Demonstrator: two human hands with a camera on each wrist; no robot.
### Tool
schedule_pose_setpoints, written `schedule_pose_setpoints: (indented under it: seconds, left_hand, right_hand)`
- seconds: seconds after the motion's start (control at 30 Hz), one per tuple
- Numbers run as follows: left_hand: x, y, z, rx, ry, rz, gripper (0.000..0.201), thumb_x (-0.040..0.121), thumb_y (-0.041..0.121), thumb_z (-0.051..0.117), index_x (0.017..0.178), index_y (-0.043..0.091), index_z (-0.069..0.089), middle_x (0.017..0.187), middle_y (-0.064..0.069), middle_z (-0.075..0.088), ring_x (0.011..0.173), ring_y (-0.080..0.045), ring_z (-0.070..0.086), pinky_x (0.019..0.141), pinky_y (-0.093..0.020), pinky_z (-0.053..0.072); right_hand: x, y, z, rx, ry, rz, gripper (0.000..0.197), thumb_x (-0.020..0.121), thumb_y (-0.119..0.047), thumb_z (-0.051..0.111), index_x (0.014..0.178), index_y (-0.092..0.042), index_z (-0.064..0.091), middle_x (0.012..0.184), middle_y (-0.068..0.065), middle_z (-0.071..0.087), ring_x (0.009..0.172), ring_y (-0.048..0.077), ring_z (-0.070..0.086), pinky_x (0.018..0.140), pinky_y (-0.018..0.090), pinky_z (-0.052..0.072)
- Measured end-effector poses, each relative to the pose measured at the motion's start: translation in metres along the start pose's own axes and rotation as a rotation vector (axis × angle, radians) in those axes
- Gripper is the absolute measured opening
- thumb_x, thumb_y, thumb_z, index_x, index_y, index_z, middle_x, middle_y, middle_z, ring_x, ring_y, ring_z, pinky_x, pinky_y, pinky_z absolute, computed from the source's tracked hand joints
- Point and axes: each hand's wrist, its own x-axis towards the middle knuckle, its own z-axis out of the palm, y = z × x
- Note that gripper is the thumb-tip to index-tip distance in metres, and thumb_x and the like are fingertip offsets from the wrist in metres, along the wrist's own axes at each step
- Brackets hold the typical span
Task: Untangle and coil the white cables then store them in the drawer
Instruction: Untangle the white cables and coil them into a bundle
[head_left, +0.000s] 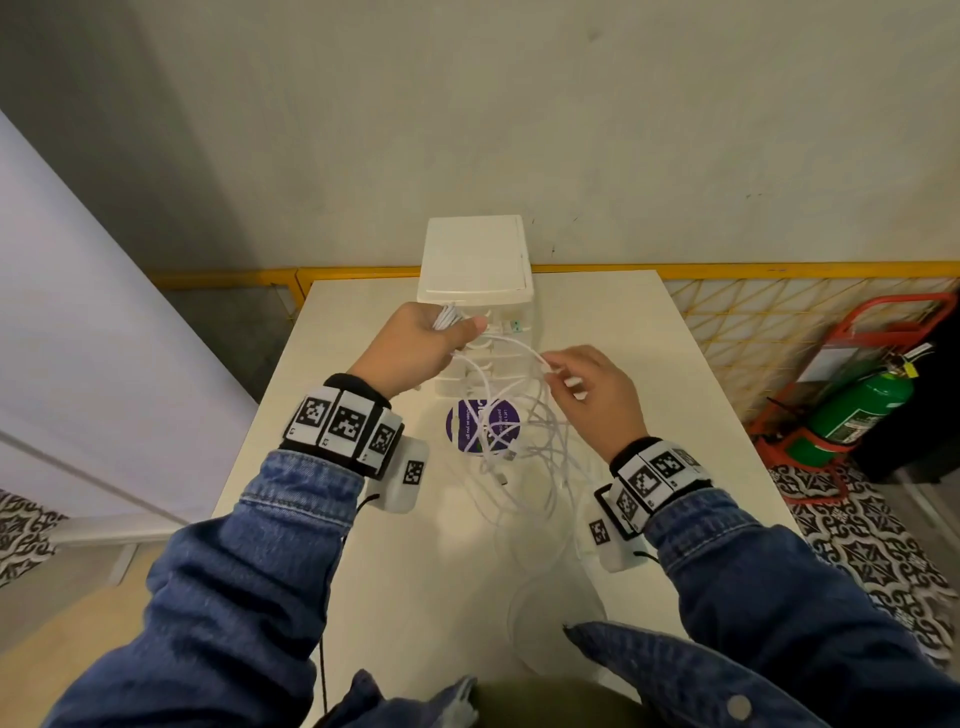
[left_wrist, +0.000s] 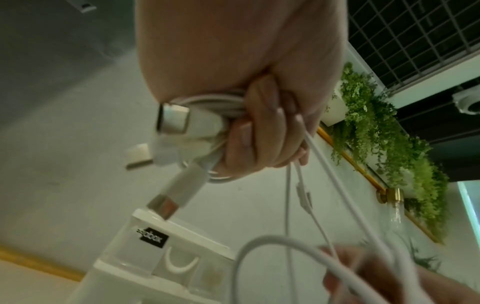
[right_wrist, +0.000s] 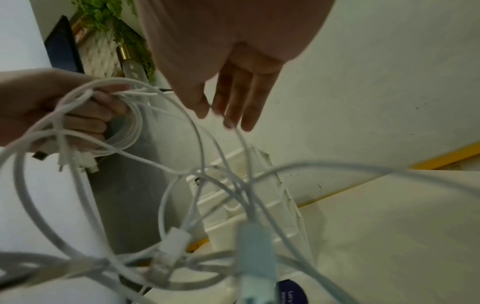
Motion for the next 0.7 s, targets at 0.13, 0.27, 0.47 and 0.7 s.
schedule_pose_setpoints:
  seconds: [0.13, 0.27, 0.47, 0.7]
  left_hand:
    - [-0.001, 0.005, 0.012, -0.038, 0.042, 0.02, 0.042, 0.09, 0.029, 0.062, 0.054, 0.021, 0.044, 0.031, 0.011, 0.036, 0.03, -0.003, 0.03, 0.035, -0.015, 0.026]
    - [0.0, 0.003, 0.02, -0.043, 0.103, 0.017, 0.045, 0.09, 0.032, 0.062, 0.054, 0.016, 0.039, 0.038, 0.01, 0.037, 0.033, -0.005, 0.031, 0.038, -0.019, 0.028]
    - [0.001, -0.005, -0.007, -0.002, 0.334, -0.068, 0.037, 0.091, 0.04, 0.057, 0.063, 0.016, 0.052, 0.056, -0.002, 0.048, 0.05, -0.017, 0.043, 0.051, -0.027, 0.037]
    - [0.0, -0.02, -0.029, 0.0, 0.448, -0.162, 0.037, 0.091, 0.039, 0.057, 0.062, 0.016, 0.051, 0.06, -0.005, 0.05, 0.057, -0.019, 0.046, 0.064, -0.036, 0.043]
  right_hand:
    - [-0.004, -0.021, 0.005, 0.042, 0.071, -0.117, 0.02, 0.087, -0.022, 0.053, 0.106, -0.017, 0.059, 0.099, -0.007, 0.051, 0.084, -0.004, 0.049, 0.074, 0.008, 0.038]
    - [-0.007, -0.032, 0.016, 0.023, -0.185, -0.198, 0.03, 0.086, -0.04, 0.055, 0.097, -0.015, 0.067, 0.096, -0.001, 0.061, 0.092, 0.006, 0.053, 0.084, 0.016, 0.039]
    - [-0.016, -0.006, 0.009, -0.01, -0.253, -0.059, 0.025, 0.085, -0.041, 0.057, 0.079, -0.022, 0.073, 0.071, 0.0, 0.07, 0.07, 0.017, 0.053, 0.072, 0.023, 0.04]
    - [-0.032, 0.062, -0.017, -0.295, -0.12, 0.335, 0.025, 0.093, -0.036, 0.049, 0.101, -0.02, 0.067, 0.079, 0.008, 0.073, 0.077, 0.029, 0.066, 0.074, 0.037, 0.052]
